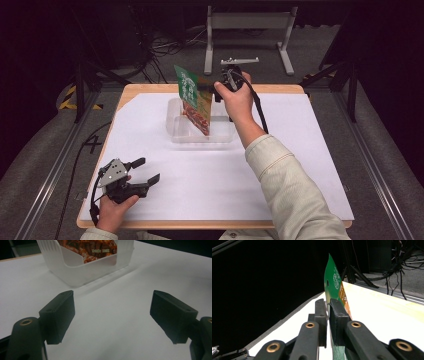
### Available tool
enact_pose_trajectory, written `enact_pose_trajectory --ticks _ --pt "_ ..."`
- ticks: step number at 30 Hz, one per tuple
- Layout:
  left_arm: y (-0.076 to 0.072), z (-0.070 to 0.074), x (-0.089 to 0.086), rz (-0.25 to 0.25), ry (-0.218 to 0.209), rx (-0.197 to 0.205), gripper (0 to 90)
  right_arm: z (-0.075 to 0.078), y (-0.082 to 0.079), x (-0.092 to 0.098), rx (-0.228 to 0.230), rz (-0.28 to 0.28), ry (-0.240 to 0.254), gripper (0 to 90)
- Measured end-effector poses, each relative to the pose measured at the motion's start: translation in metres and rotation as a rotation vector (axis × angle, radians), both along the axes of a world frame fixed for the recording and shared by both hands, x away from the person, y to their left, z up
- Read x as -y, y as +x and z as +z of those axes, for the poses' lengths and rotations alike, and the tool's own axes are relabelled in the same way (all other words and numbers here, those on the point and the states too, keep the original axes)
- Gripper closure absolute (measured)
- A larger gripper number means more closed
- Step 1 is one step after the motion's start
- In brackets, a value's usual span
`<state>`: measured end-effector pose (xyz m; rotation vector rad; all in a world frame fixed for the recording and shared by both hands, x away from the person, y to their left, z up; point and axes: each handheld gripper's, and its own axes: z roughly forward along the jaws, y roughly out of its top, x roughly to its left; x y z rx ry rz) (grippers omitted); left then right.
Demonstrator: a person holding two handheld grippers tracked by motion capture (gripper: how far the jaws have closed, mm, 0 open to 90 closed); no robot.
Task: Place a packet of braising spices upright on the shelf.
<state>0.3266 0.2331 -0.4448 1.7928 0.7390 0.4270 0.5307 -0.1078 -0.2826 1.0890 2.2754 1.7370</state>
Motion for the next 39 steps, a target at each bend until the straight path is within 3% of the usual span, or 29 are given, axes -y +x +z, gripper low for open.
enact_pose_trajectory --ticks 11,19,24,35,39 --pt "0.002 0.000 0.002 -0.009 0.007 0.000 20.7 -0.004 -0.005 0.006 0.016 -0.024 -0.043 73.1" --pt "0.002 0.000 0.003 -0.010 0.011 -0.002 20.7 -0.001 -0.006 0.010 0.065 -0.049 -0.041 53.5" --pt "0.002 0.000 0.004 -0.007 0.007 -0.004 20.7 0.001 -0.005 0.013 0.119 -0.080 -0.044 39.7" --pt "0.004 -0.001 0.005 -0.012 0.013 -0.004 20.7 0.020 -0.022 0.023 0.221 -0.064 -0.038 34.0" --pt "0.004 0.000 0.005 -0.010 0.011 -0.001 20.7 0.025 -0.029 0.029 0.239 -0.052 -0.034 33.3"
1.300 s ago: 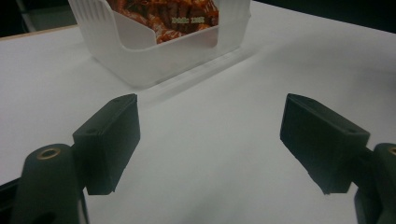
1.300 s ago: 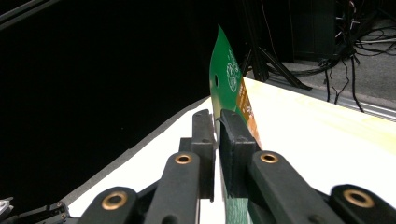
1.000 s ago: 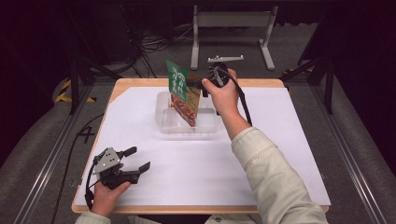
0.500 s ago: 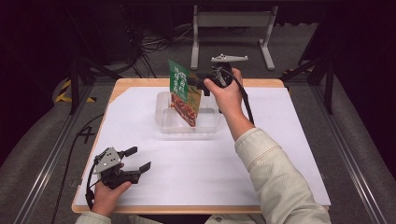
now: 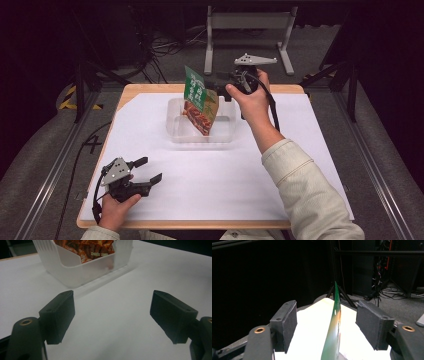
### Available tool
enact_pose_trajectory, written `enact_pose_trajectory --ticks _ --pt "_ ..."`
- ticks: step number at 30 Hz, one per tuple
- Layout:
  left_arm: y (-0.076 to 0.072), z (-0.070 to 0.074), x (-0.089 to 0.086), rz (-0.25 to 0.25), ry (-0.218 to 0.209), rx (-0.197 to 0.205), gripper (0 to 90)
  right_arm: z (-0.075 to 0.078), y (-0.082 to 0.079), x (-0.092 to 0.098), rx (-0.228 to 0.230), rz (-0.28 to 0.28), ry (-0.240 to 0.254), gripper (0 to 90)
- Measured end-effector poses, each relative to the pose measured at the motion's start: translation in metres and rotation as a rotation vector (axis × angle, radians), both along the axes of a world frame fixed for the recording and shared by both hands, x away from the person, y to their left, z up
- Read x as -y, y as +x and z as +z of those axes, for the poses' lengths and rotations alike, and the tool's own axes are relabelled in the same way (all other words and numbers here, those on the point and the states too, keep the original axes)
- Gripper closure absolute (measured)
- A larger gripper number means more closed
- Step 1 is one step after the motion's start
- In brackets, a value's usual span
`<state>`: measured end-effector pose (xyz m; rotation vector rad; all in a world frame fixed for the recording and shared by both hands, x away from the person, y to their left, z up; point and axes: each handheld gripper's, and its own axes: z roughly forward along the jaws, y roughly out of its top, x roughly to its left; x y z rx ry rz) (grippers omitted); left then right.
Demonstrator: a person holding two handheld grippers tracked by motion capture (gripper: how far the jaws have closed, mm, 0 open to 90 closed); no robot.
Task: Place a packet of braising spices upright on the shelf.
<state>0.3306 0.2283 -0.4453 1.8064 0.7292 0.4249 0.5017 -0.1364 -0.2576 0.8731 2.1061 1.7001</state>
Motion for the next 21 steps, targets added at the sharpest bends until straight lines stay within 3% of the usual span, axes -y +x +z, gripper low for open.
enact_pose_trajectory --ticks 9,21 --pt "0.002 0.001 0.000 0.001 -0.010 0.003 20.7 0.011 -0.032 0.023 0.071 0.040 -0.016 32.1" --pt "0.004 0.003 0.000 0.003 -0.008 0.007 20.4 0.014 -0.081 0.080 0.123 0.039 0.004 29.9"
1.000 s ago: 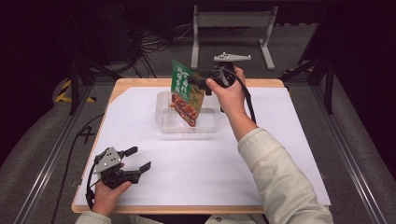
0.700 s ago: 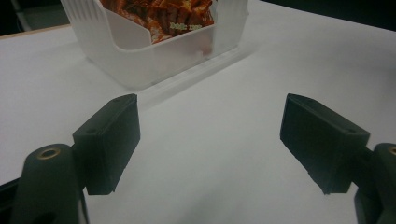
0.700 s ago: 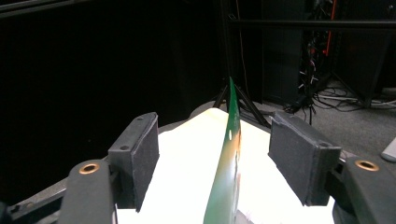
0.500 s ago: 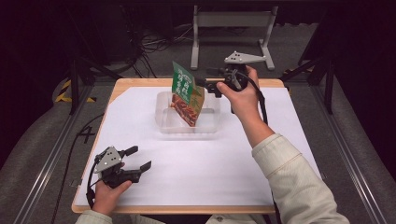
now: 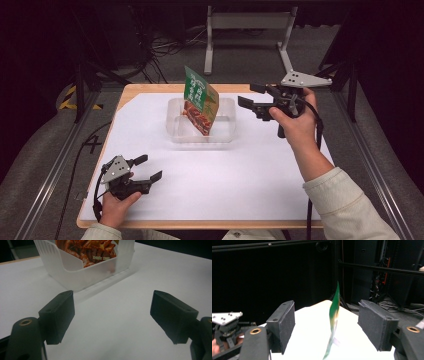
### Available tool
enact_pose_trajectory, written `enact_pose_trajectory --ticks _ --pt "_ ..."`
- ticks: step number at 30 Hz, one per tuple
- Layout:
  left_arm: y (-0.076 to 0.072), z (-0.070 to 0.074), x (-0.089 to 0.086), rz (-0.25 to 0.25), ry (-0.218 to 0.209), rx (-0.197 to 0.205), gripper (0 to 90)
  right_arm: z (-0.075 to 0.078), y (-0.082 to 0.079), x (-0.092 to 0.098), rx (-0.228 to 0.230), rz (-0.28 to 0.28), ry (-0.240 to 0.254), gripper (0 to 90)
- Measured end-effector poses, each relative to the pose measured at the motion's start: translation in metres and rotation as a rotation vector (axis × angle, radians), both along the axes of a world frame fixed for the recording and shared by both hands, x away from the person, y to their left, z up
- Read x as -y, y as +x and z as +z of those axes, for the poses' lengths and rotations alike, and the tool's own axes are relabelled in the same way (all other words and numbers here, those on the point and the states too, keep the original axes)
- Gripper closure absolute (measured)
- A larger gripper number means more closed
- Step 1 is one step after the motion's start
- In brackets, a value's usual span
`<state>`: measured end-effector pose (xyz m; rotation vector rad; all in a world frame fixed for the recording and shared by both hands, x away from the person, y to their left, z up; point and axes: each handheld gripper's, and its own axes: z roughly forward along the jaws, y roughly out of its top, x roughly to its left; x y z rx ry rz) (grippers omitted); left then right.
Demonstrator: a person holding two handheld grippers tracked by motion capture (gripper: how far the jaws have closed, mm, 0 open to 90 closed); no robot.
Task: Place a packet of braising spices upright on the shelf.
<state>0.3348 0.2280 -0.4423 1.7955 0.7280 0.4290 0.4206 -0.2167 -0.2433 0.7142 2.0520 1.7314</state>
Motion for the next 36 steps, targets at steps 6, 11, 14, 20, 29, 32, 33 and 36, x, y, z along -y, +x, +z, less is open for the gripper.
enact_pose_trajectory --ticks 6,11,14,20,29,32,33,36 --pt "0.002 0.000 0.001 0.000 -0.002 -0.001 20.1 -0.007 -0.014 0.024 0.011 -0.025 -0.017 29.1" --pt "0.003 0.001 0.003 -0.006 -0.002 0.000 19.9 -0.014 -0.022 0.041 0.012 -0.029 -0.034 27.7" --pt "0.004 0.001 0.003 -0.008 -0.003 -0.001 19.8 -0.020 -0.026 0.048 0.021 -0.021 -0.051 26.4" --pt "0.003 0.002 0.003 -0.014 -0.012 -0.001 19.7 -0.033 -0.036 0.058 0.037 -0.032 -0.099 26.2" --pt "-0.001 0.004 -0.001 -0.027 -0.035 -0.001 19.2 -0.065 -0.052 0.068 0.031 -0.050 -0.094 26.1" --pt "-0.003 0.005 -0.003 -0.027 -0.035 -0.001 19.1 -0.078 -0.057 0.070 0.026 -0.056 -0.094 26.1" --pt "-0.004 0.005 -0.004 -0.026 -0.032 0.000 19.0 -0.082 -0.058 0.071 0.026 -0.058 -0.095 26.1" --pt "-0.006 0.005 -0.006 -0.024 -0.037 -0.003 19.0 -0.097 -0.062 0.074 0.023 -0.065 -0.102 26.1"
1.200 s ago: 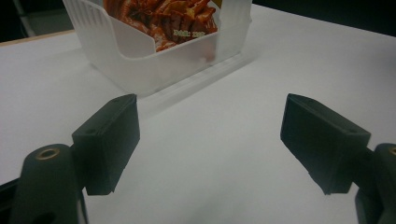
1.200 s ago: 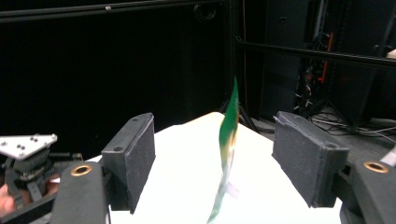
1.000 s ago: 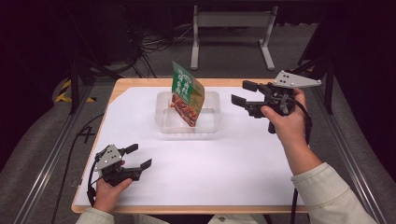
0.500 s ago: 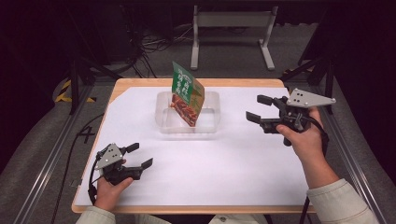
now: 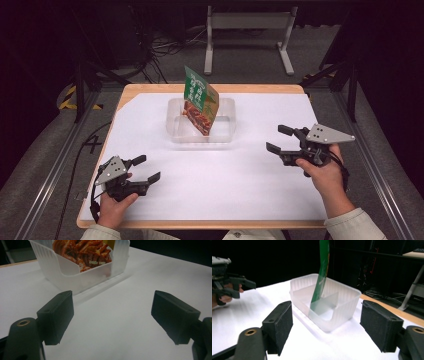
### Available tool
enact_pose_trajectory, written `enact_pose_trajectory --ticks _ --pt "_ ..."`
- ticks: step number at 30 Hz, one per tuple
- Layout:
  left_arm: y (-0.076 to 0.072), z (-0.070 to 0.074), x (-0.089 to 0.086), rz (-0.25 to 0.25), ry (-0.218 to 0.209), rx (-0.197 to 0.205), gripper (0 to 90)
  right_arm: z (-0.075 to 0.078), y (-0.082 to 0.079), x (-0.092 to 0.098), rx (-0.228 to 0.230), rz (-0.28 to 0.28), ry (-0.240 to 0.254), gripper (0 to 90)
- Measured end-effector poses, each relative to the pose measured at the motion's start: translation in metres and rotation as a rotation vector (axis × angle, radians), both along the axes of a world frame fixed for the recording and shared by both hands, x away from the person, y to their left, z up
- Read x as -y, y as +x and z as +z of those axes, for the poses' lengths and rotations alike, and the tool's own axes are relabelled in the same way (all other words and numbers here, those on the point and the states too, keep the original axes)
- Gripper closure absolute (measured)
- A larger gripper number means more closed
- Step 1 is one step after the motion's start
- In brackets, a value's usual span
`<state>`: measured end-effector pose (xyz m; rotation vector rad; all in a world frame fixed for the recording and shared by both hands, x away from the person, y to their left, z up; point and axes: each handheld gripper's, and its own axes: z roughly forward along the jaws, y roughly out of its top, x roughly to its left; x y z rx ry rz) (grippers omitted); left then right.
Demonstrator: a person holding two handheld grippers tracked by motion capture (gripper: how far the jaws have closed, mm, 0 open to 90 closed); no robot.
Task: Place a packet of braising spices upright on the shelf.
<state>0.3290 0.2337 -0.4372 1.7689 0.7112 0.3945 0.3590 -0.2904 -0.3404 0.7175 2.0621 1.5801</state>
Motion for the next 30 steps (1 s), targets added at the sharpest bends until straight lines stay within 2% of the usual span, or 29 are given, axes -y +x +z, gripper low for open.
enact_pose_trajectory --ticks 8,10,17,30 --pt "-0.001 0.000 -0.001 0.000 -0.005 0.010 18.8 -0.035 -0.004 0.009 -0.012 -0.019 -0.014 24.7" --pt "-0.001 0.001 -0.002 0.001 -0.005 0.010 18.8 -0.038 -0.004 0.009 -0.017 -0.021 -0.015 24.7" --pt "-0.001 0.001 -0.001 -0.001 -0.007 0.011 18.6 -0.065 -0.008 0.013 -0.044 -0.040 -0.013 24.2" --pt "0.000 0.001 0.000 -0.004 -0.006 0.015 18.4 -0.091 -0.015 0.009 -0.085 -0.048 -0.036 23.4"
